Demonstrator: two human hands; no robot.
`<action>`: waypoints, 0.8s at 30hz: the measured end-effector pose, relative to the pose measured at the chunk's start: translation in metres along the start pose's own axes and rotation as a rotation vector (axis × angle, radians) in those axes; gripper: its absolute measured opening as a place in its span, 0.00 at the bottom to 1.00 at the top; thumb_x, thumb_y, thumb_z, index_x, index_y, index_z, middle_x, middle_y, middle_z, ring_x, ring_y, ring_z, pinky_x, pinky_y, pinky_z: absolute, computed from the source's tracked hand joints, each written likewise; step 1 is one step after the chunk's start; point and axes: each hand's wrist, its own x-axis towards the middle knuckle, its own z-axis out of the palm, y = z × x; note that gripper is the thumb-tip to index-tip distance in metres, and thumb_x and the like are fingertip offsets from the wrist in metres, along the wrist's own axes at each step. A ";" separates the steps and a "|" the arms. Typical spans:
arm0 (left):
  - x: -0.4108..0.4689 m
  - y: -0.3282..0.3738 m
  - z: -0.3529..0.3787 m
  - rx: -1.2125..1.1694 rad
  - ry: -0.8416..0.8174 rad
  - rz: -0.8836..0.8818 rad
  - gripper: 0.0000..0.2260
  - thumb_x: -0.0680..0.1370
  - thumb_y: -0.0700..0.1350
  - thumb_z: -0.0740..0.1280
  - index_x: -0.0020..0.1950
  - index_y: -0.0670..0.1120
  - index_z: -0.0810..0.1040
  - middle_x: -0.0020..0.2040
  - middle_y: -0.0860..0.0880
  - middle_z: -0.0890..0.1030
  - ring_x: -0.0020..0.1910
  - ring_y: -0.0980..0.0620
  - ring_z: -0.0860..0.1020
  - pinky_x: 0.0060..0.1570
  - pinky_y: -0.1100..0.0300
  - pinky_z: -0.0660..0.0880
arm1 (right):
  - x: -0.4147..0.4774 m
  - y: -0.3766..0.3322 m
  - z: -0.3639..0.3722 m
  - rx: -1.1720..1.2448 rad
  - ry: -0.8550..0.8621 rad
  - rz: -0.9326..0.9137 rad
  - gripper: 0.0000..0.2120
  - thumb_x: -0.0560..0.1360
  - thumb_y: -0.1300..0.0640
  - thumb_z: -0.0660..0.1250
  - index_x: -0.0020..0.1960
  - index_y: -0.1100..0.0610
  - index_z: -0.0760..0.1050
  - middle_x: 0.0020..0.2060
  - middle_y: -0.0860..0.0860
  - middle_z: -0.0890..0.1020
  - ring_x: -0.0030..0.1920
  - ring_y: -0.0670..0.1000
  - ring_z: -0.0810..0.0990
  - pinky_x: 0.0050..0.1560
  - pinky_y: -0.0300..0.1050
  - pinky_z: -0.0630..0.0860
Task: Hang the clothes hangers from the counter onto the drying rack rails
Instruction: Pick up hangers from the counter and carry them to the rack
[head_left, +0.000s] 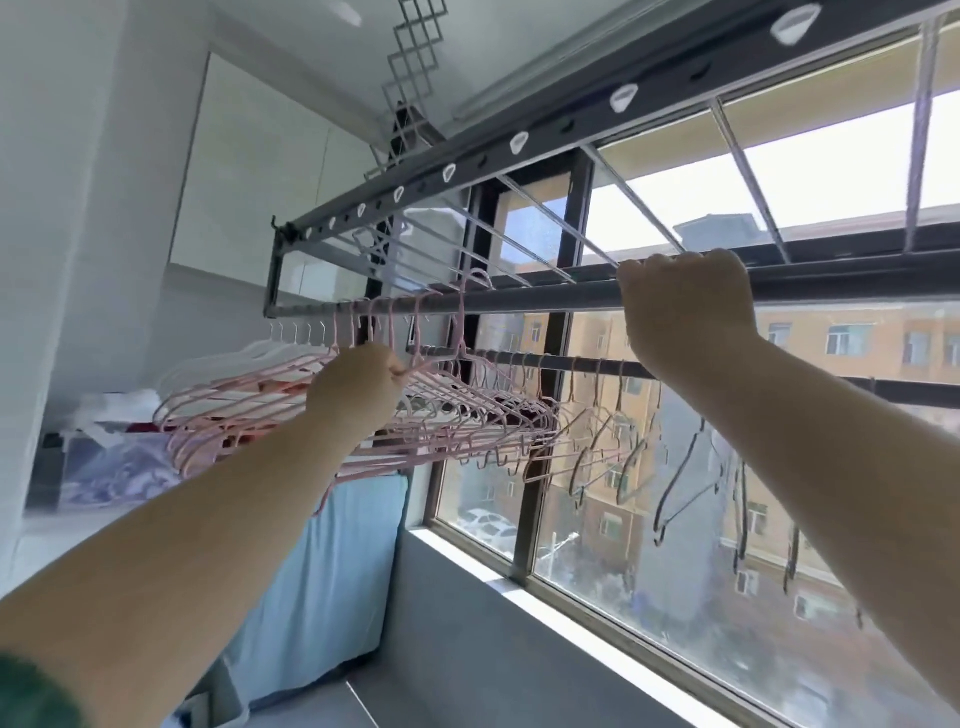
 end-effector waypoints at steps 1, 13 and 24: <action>0.000 0.001 0.003 0.001 -0.009 0.005 0.12 0.80 0.41 0.58 0.54 0.39 0.79 0.42 0.41 0.82 0.27 0.53 0.72 0.28 0.62 0.69 | 0.000 0.000 0.000 0.001 -0.003 0.000 0.11 0.78 0.60 0.57 0.59 0.61 0.70 0.38 0.52 0.68 0.51 0.55 0.77 0.54 0.48 0.69; -0.022 0.003 -0.013 0.035 0.010 0.029 0.13 0.79 0.42 0.59 0.61 0.41 0.76 0.56 0.42 0.80 0.46 0.46 0.78 0.46 0.58 0.70 | -0.016 -0.006 0.006 0.061 -0.018 0.017 0.24 0.77 0.62 0.53 0.73 0.59 0.53 0.69 0.57 0.63 0.70 0.58 0.59 0.71 0.54 0.51; -0.097 0.038 -0.032 -0.345 -0.022 0.274 0.07 0.77 0.41 0.62 0.54 0.48 0.76 0.44 0.59 0.76 0.43 0.63 0.75 0.42 0.76 0.67 | -0.067 -0.013 0.020 0.294 0.322 -0.158 0.21 0.54 0.69 0.77 0.46 0.63 0.79 0.41 0.58 0.83 0.40 0.58 0.82 0.43 0.51 0.79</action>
